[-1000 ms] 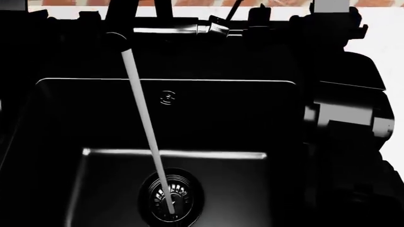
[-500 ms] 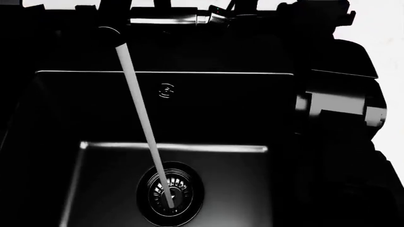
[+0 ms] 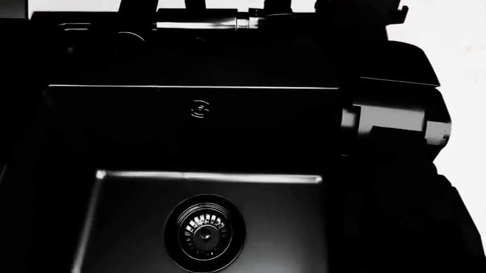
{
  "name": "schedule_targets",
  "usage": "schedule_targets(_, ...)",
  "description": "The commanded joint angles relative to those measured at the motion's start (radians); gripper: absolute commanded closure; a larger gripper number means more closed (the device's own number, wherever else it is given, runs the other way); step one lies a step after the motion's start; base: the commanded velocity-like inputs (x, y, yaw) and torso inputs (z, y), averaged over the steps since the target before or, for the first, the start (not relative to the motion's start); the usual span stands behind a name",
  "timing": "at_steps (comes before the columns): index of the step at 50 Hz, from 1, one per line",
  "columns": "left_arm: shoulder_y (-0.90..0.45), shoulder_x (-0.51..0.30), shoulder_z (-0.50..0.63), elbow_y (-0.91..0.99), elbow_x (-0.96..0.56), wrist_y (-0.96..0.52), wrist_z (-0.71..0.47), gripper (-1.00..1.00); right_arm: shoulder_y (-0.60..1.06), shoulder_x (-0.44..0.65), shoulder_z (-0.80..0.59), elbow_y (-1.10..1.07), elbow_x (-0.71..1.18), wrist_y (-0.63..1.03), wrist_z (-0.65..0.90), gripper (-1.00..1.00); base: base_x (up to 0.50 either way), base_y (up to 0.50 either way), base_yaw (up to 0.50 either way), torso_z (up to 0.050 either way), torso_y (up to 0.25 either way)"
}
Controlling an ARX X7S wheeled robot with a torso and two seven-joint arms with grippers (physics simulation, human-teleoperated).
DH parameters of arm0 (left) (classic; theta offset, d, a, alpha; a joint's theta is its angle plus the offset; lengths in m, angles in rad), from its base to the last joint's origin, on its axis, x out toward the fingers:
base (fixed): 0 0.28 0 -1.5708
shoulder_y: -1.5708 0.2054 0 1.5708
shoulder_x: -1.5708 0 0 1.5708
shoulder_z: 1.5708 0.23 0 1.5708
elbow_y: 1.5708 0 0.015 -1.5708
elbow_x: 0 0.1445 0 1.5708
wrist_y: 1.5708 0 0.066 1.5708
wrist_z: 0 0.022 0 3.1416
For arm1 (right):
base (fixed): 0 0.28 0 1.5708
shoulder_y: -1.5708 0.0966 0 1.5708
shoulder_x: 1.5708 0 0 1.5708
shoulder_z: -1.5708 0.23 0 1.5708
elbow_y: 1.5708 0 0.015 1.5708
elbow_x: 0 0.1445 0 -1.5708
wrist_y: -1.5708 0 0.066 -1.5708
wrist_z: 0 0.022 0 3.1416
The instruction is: Pick the eggplants and mangos from the sink and place them in one bowl. Place the bell pepper in the other bowl. Then turn off the sink faucet.
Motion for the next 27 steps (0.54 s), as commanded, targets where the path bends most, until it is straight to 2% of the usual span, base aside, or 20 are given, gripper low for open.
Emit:
schedule_targets(1, -0.017, 0.001, -0.023, -0.003, -0.001, 0.007, -0.006, -1.00, 0.028, -0.017, -0.009, 0.000, 0.010, 0.023, -0.024, -1.00, 0.00, 0.00, 0.00, 0.000, 0.000)
schedule_targets(15, -0.014, 0.000, -0.024, -0.003, 0.002, 0.008, -0.006, -1.00, 0.030, -0.020, -0.020, 0.000, 0.012, 0.034, -0.027, -1.00, 0.00, 0.00, 0.00, 0.000, 0.000)
schedule_targets(27, -0.015, 0.007, -0.024, -0.003, -0.001, 0.015, -0.001, -1.00, 0.004, 0.036, 0.009, 0.000, 0.020, 0.008, 0.015, -1.00, 0.00, 0.00, 0.00, 0.000, 0.000)
